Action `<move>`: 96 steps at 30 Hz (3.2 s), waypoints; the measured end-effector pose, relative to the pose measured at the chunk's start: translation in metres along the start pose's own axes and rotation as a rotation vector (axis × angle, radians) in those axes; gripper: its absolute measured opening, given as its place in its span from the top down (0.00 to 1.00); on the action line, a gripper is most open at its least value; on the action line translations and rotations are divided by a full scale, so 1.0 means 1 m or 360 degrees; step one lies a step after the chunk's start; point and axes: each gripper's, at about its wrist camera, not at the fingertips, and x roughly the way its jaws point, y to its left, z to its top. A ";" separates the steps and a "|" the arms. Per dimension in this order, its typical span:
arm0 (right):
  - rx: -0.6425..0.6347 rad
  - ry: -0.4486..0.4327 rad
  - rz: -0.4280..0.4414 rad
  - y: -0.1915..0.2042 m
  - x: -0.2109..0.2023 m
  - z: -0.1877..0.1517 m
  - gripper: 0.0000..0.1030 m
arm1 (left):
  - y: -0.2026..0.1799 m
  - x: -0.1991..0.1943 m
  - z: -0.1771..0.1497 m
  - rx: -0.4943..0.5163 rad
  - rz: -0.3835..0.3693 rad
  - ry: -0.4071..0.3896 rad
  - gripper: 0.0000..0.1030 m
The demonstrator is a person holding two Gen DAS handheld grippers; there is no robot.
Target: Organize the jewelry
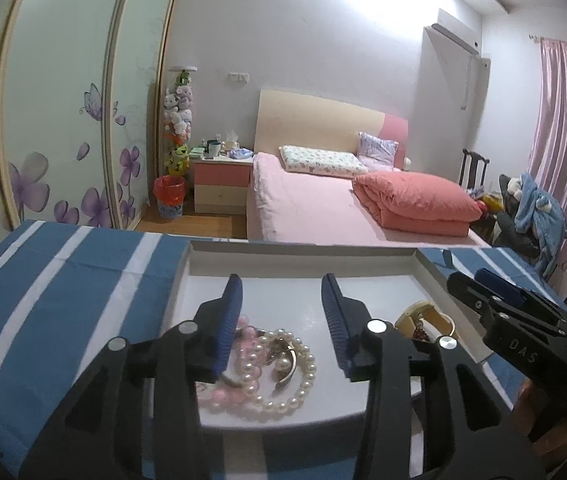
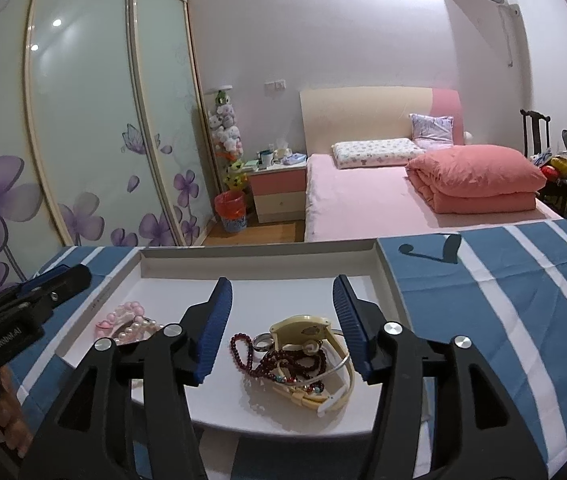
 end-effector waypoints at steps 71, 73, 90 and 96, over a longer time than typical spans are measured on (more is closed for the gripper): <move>-0.0136 -0.0115 -0.0137 0.033 -0.145 -0.073 0.02 | -0.005 -0.171 -0.085 0.0098 0.0340 -0.0146 0.04; -0.0134 -0.0114 -0.0136 0.034 -0.144 -0.073 0.02 | -0.005 -0.171 -0.086 0.0096 0.0343 -0.0143 0.04; -0.0126 -0.0103 -0.0132 0.033 -0.142 -0.075 0.02 | -0.006 -0.168 -0.087 0.0101 0.0340 -0.0134 0.04; -0.0124 -0.0101 -0.0133 0.032 -0.142 -0.076 0.02 | -0.007 -0.166 -0.088 0.0105 0.0339 -0.0131 0.04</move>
